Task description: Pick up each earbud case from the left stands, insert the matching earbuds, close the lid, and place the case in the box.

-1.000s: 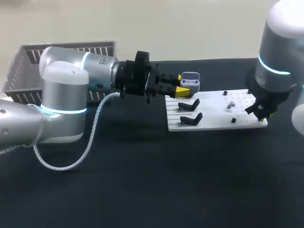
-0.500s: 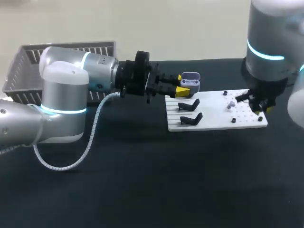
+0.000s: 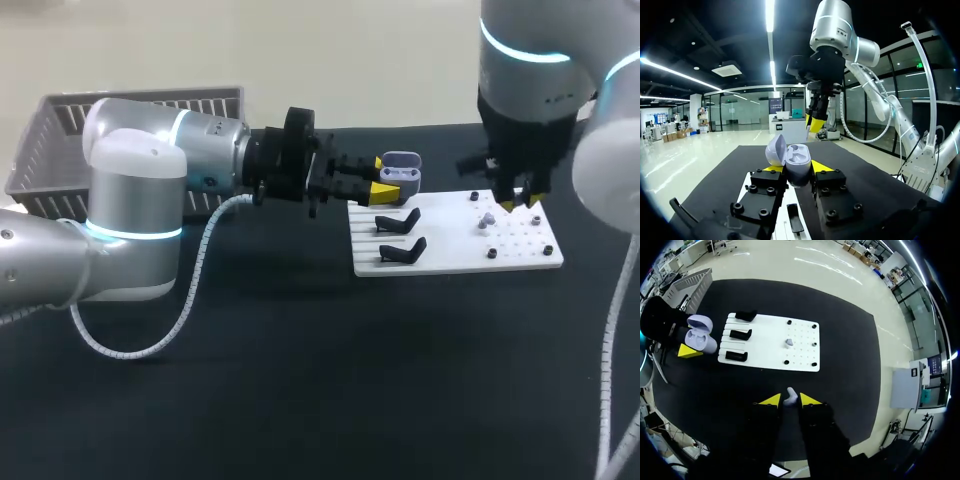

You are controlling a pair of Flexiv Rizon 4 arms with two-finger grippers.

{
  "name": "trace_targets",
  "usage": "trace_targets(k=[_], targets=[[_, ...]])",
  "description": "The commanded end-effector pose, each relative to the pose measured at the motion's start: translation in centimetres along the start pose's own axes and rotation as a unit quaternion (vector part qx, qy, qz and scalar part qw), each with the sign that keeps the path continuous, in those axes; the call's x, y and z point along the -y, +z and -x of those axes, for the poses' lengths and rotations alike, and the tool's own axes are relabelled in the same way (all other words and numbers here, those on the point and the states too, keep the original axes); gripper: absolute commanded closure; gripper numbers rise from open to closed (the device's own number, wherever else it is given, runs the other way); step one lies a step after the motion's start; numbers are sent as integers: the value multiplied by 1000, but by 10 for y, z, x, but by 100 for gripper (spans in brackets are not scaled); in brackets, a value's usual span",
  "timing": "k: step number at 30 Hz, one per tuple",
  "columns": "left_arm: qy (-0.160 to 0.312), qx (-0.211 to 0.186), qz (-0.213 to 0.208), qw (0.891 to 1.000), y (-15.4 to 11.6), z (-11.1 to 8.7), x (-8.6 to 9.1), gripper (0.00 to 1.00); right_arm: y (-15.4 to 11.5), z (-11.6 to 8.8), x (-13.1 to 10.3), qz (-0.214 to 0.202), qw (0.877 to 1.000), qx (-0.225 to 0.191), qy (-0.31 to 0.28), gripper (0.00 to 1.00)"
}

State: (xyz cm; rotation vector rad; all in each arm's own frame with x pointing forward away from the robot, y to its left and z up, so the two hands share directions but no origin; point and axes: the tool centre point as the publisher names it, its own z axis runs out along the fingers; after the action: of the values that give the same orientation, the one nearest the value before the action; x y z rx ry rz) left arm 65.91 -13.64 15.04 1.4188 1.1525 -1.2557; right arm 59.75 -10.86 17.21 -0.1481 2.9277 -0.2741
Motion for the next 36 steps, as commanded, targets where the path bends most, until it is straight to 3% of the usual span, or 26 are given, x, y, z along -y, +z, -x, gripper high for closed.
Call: trace_targets(k=[1, 8, 19, 25, 36], targets=[[0, -1, 0, 1000, 0, 0, 0, 100, 0, 1, 0, 0, 1000, -2, 0, 100], [0, -1, 0, 1000, 0, 0, 0, 100, 0, 1, 0, 0, 1000, -2, 0, 100], [0, -1, 0, 1000, 0, 0, 0, 100, -37, 16, -34, -11, 990, -29, 135, 100], [0, -1, 0, 1000, 0, 0, 0, 100, -48, 22, -42, -27, 977, -60, 201, 100], [0, -1, 0, 1000, 0, 0, 0, 100, -50, 20, -55, -16, 975, -64, 214, 100]])
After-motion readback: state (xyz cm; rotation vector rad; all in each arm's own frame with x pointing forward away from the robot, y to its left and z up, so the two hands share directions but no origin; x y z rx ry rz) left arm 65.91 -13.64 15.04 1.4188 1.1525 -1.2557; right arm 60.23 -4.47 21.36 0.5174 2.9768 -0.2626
